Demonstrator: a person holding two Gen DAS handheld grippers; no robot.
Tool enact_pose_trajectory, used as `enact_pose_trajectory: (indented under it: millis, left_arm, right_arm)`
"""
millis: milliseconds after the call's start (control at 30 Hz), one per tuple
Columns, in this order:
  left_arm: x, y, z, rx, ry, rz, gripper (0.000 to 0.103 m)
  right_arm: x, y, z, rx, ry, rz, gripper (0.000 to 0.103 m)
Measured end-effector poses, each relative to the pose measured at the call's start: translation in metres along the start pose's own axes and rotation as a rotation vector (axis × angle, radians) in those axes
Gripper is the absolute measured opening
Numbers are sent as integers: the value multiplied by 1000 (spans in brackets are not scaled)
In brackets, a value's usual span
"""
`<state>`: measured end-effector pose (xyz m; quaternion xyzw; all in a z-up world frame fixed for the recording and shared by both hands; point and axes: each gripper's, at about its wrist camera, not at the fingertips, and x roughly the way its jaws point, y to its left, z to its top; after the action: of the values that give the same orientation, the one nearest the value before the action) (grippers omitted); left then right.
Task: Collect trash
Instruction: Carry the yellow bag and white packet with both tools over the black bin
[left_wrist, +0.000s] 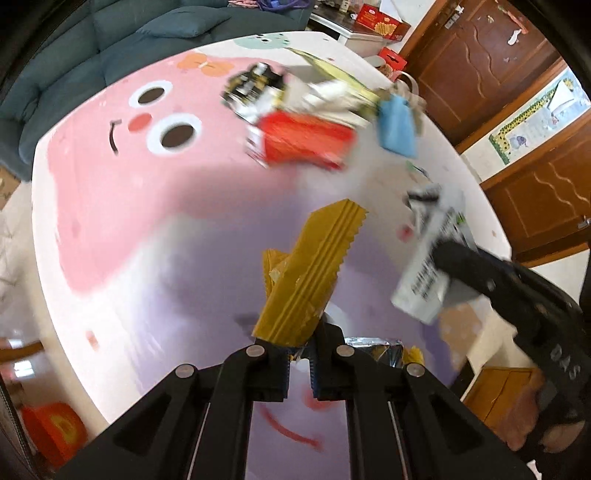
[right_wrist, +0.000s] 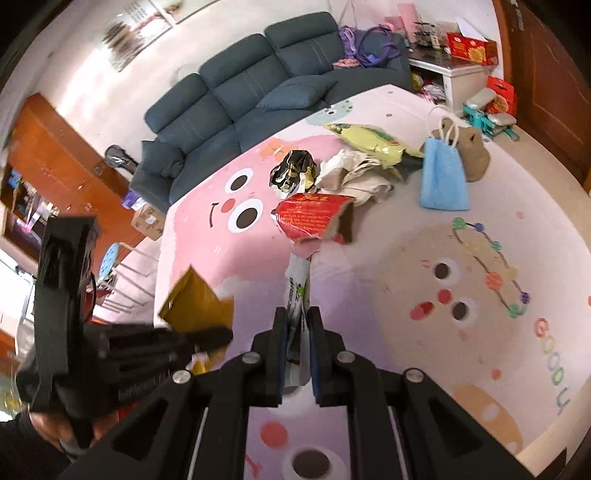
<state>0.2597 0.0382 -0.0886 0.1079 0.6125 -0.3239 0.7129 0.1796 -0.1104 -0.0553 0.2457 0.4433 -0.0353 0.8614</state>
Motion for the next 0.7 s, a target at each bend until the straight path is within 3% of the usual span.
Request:
enact_pose_trajectory:
  millis: [400, 700]
  left_arm:
    - [-9, -160, -129, -186, -94, 45, 6]
    - [12, -230, -198, -178, -59, 90, 6]
  right_arm:
    - [-106, -87, -96, -198, 78, 79, 11]
    - [-133, -147, -162, -174, 202, 62, 11]
